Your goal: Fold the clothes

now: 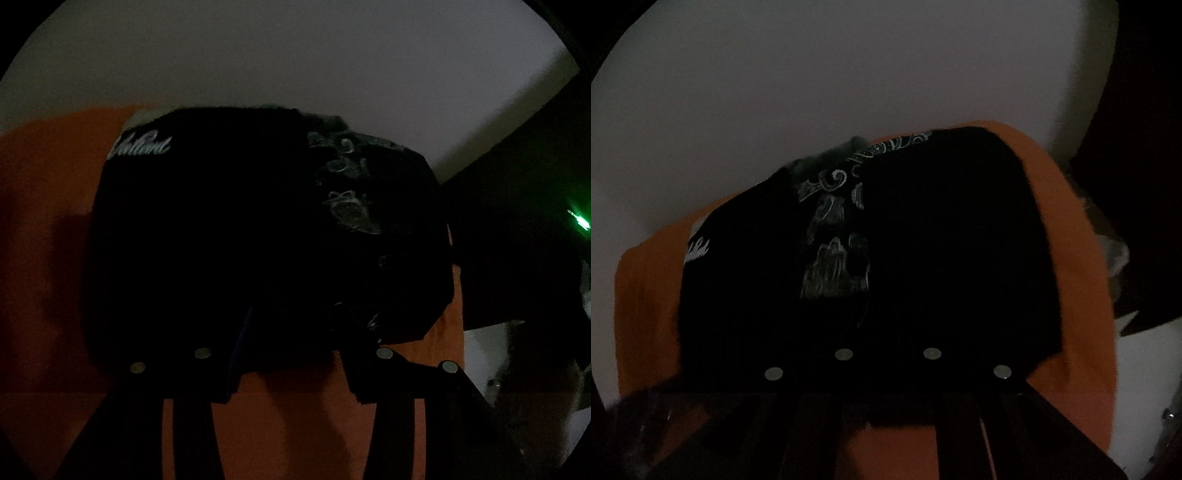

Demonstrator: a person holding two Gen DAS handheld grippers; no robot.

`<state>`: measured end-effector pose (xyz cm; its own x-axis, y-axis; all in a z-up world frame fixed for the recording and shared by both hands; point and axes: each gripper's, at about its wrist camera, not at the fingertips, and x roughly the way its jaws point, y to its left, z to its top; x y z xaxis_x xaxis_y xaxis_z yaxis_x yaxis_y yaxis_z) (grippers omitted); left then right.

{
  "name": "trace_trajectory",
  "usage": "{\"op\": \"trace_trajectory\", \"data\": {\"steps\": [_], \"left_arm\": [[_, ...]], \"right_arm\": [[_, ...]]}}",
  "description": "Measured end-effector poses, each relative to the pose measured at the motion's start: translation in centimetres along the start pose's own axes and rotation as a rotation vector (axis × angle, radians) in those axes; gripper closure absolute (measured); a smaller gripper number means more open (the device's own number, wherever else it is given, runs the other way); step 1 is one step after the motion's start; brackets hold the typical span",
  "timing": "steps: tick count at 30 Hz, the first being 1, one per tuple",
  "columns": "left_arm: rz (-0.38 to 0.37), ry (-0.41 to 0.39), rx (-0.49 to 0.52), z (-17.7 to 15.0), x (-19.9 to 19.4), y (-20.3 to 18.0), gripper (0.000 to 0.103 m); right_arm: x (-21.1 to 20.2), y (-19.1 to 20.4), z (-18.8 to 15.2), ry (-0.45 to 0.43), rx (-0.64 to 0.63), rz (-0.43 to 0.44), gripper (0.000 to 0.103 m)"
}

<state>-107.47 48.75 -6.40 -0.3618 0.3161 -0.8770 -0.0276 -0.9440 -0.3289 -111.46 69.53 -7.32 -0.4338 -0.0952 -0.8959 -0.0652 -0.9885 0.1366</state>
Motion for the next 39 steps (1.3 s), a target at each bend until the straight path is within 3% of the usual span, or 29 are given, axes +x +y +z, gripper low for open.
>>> {"op": "trace_trajectory", "data": {"steps": [5, 7, 9, 10, 14, 20, 25, 30, 33, 39], "left_arm": [[0.110, -0.010, 0.068, 0.2, -1.7, -2.9, 0.037], [0.129, -0.019, 0.086, -0.2, -2.7, -3.6, 0.033], [0.150, -0.040, 0.100, -1.4, -4.0, -4.0, 0.028], [0.160, -0.048, 0.103, -2.2, -4.6, -4.0, 0.028], [0.191, -0.055, 0.085, -6.0, -7.2, -3.2, 0.027], [0.218, -0.035, 0.035, -11.8, -11.0, -2.6, 0.027], [0.233, -0.063, 0.085, -14.2, -15.0, -1.8, 0.027], [0.244, -0.090, 0.138, -16.3, -19.0, -0.7, 0.027], [0.210, -0.075, 0.133, -17.6, -21.2, 1.6, 0.027], [0.157, -0.045, 0.150, -20.5, -25.6, 4.4, 0.027]], "right_arm": [[-4.1, 0.2, -1.9, 0.040, -0.026, -0.005, 0.093], [-5.6, 0.9, -3.1, 0.040, -0.041, -0.017, 0.084], [-6.7, 1.8, -4.4, 0.036, -0.056, -0.015, 0.058], [-7.2, 2.3, -5.0, 0.032, -0.064, -0.007, 0.055], [-9.9, 3.0, -7.8, 0.017, -0.092, 0.033, 0.053], [-14.1, 2.5, -12.2, -0.003, -0.113, 0.087, 0.040], [-17.2, 3.6, -15.1, 0.007, -0.115, 0.115, 0.034], [-20.3, 6.8, -17.8, -0.022, -0.139, 0.073, 0.027], [-21.8, 8.9, -19.5, -0.022, -0.127, 0.066, 0.026], [-24.6, 14.0, -23.4, 0.025, -0.122, -0.033, 0.022]]}}
